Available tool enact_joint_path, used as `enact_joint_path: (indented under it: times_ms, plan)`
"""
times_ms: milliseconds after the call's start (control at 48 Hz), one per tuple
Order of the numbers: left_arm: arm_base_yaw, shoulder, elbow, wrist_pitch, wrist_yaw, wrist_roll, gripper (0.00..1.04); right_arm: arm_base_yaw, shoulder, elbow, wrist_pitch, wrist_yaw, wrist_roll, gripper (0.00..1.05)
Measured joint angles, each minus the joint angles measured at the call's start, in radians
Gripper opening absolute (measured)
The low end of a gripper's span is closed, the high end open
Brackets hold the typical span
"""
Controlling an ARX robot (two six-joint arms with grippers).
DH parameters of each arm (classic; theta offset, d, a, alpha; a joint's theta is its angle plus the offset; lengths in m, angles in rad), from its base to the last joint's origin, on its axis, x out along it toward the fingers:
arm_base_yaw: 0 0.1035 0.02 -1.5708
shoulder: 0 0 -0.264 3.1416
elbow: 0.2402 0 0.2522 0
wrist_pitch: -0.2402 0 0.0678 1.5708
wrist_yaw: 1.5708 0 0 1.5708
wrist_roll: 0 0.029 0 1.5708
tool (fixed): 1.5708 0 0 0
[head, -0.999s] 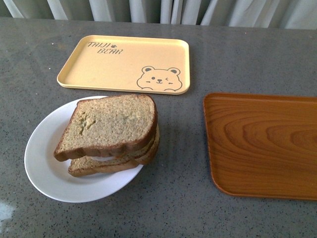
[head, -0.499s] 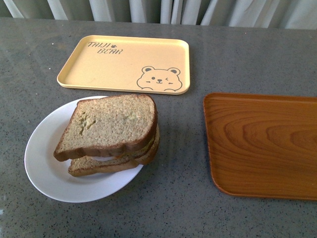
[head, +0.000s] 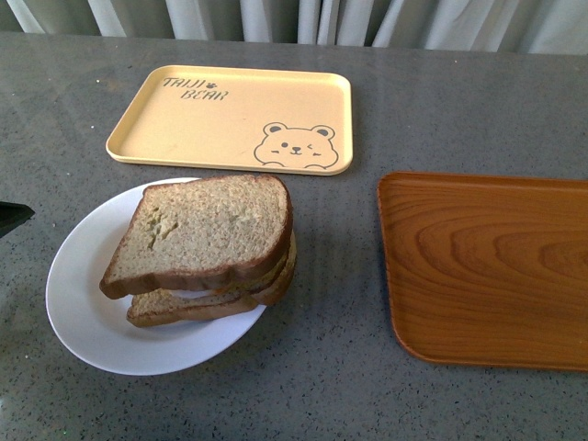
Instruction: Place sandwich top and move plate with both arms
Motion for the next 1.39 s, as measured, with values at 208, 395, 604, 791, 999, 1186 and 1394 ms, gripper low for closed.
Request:
enact_joint_path:
  times_ms: [208,395,604,791,999,1186,1394]
  plan:
    - [-0.011,0.044,0.009,0.027,0.058,-0.019,0.96,0.0,0.0,0.0,0.0,0.0,0.0,0.96]
    - [-0.018,0.097,0.021,0.054,0.12,-0.041,0.96,0.0,0.0,0.0,0.0,0.0,0.0,0.96]
    - [-0.02,0.119,0.032,0.056,0.17,-0.025,0.96,0.0,0.0,0.0,0.0,0.0,0.0,0.96]
    - [-0.02,0.13,0.038,0.055,0.195,-0.006,0.96,0.0,0.0,0.0,0.0,0.0,0.0,0.96]
    - [-0.019,0.138,0.046,0.04,0.236,0.035,0.96,0.0,0.0,0.0,0.0,0.0,0.0,0.96]
    - [-0.023,0.144,0.051,0.016,0.256,0.064,0.85,0.0,0.0,0.0,0.0,0.0,0.0,0.96]
    - [-0.023,0.148,0.05,-0.004,0.268,0.071,0.47,0.0,0.0,0.0,0.0,0.0,0.0,0.96]
